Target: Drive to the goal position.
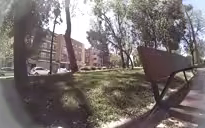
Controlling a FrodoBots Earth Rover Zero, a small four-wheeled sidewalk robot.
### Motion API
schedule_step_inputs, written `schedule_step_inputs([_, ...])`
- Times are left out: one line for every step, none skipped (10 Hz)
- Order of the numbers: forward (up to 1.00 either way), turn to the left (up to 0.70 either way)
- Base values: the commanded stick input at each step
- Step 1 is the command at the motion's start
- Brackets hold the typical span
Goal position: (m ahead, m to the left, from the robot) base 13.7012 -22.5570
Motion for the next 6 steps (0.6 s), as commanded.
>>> schedule_step_inputs([0.00,0.00])
schedule_step_inputs([0.00,0.00])
schedule_step_inputs([0.00,0.00])
schedule_step_inputs([0.00,0.00])
schedule_step_inputs([-0.01,0.00])
schedule_step_inputs([-0.14,0.00])
